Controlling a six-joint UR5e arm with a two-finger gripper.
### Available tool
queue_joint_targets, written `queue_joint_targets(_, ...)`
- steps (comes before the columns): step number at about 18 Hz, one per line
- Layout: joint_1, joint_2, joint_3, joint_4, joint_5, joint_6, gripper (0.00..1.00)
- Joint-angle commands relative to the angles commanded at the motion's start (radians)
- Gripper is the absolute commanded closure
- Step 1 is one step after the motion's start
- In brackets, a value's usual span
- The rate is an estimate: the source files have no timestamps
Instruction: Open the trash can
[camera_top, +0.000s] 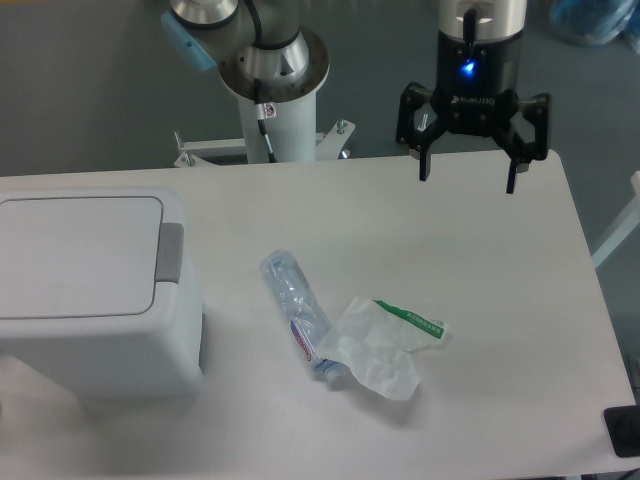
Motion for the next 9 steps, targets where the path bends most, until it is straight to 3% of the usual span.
queue_joint_targets(9,-0.006,-0.006,-0.014,0.002,-0.009,0.000,0.00)
